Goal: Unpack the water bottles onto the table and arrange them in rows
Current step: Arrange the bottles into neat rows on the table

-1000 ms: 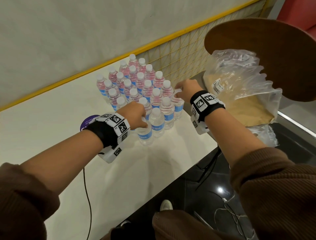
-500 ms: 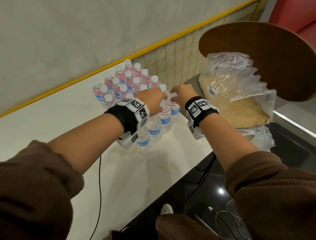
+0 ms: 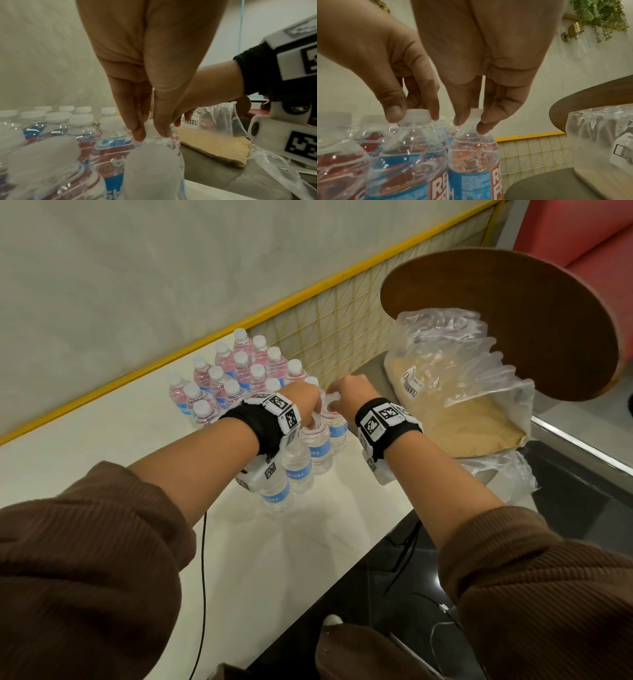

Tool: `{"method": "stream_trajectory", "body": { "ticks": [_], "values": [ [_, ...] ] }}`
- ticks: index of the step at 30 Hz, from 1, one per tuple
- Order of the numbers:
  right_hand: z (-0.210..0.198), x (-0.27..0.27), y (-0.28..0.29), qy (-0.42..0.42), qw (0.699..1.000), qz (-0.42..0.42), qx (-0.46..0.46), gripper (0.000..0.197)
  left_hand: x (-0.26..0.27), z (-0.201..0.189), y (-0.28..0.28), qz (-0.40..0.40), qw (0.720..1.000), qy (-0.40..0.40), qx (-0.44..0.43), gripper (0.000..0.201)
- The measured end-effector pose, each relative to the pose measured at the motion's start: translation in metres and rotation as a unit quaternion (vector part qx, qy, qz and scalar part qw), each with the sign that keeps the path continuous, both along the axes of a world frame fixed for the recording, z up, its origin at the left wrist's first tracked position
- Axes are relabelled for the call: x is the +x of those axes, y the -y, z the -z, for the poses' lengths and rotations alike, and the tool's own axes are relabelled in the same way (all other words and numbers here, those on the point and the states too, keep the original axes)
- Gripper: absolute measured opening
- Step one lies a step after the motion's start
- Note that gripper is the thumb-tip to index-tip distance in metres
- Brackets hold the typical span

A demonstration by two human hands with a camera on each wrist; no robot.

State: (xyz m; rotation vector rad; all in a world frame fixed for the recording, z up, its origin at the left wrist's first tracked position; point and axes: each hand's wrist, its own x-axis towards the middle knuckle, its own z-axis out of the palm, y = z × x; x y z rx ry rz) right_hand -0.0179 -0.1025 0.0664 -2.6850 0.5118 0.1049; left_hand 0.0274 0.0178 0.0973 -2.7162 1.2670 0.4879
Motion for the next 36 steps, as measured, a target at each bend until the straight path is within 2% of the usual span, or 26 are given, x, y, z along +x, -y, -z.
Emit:
{"method": "stream_trajectory", "body": {
  "ticks": [14, 20, 26, 28, 30, 32, 34, 36],
  "values": [
    [-0.001, 0.002, 0.0, -0.012, 1.0, -0.01, -0.004, 0.041, 0.0, 0.001, -0.008, -0.017, 1.0, -0.004, -0.013, 0.041],
    [-0.004, 0.004, 0.004, -0.029, 0.999, -0.033, -0.01, 0.041, 0.002, -0.014, -0.045, -0.034, 0.999, -0.006, -0.013, 0.055],
    [-0.012, 0.001, 0.006, -0.036, 0.997, -0.066, -0.023, 0.04, 0.005, -0.019, -0.084, -0.04, 0.999, -0.029, 0.008, 0.058],
    [-0.011, -0.002, 0.004, -0.023, 0.998, -0.063, -0.014, 0.047, 0.001, -0.02, -0.094, -0.035, 0.998, -0.042, 0.002, 0.059],
    [-0.01, -0.006, -0.002, 0.042, 0.998, -0.056, 0.005, 0.051, -0.005, -0.019, -0.102, -0.02, 0.998, -0.06, 0.0, 0.06],
    [-0.01, -0.013, -0.014, 0.1, 0.992, -0.067, 0.03, 0.043, -0.012, -0.013, -0.11, -0.001, 0.997, -0.078, 0.009, 0.06],
    [-0.013, -0.02, -0.029, 0.091, 0.989, -0.1, 0.052, 0.036, -0.016, -0.005, -0.115, 0.007, 0.996, -0.089, 0.019, 0.056],
    [-0.017, -0.025, -0.045, 0.052, 0.988, -0.135, 0.06, 0.036, -0.019, 0.003, -0.118, 0.007, 0.996, -0.088, 0.009, 0.046]
  ]
}}
